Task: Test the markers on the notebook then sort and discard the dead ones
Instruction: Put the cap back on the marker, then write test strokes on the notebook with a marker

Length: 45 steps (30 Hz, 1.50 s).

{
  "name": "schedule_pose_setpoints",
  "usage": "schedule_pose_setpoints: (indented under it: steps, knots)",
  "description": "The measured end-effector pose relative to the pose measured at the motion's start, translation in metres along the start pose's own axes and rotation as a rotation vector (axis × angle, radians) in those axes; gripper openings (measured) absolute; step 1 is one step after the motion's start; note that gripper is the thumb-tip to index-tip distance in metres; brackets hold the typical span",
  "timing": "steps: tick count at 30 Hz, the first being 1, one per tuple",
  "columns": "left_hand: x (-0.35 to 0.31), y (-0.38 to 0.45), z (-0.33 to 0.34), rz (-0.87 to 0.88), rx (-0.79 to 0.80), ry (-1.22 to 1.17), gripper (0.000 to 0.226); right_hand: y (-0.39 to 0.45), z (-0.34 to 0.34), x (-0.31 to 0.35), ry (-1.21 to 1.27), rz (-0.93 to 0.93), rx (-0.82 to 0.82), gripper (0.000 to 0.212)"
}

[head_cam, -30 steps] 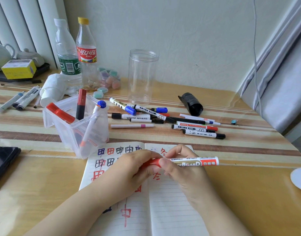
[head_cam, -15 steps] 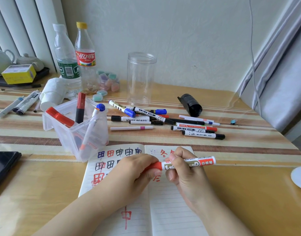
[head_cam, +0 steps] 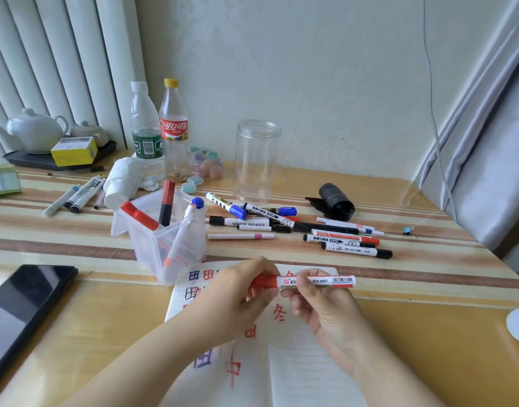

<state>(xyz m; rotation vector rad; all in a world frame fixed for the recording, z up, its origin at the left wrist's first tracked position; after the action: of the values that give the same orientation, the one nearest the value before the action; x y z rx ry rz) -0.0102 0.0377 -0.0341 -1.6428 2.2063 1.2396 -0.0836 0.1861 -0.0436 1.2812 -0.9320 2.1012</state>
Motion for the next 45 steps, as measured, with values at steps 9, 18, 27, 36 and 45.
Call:
schedule_pose_setpoints:
  steps: [9, 18, 27, 36, 45]
  knots:
    - [-0.018, -0.002, -0.058, -0.156, -0.074, 0.041, 0.017, 0.002, 0.046, 0.03, 0.029, 0.033, 0.011, 0.023]
    - [-0.017, -0.029, -0.101, -0.165, -0.202, 0.12, 0.015, 0.01, 0.105, 0.019, 0.139, 0.07, 0.161, 0.025]
    - [-0.017, -0.024, -0.2, -0.287, -0.589, 0.197, 0.011, 0.025, 0.137, 0.048, 0.087, 0.06, 0.19, 0.031]
    - [0.021, -0.007, -0.156, -0.371, -0.353, 0.406, 0.008, 0.023, 0.097, 0.049, -0.118, -0.002, 0.025, 0.03]
    - [0.039, 0.003, -0.135, -0.489, -0.15, 0.55, 0.02, 0.053, 0.045, 0.048, -0.628, -0.085, -0.262, 0.018]
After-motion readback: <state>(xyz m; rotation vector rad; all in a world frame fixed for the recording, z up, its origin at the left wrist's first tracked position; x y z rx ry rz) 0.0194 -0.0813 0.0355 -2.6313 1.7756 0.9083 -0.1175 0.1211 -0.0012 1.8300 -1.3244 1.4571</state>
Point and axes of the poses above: each hand's wrist, its own y-axis towards the middle knuckle, its own z-axis out of the palm, x = y × z, the point moved 1 cm from there along y, towards the middle knuckle, and after that the axes turned 11 degrees about z, right-handed, at the moved point
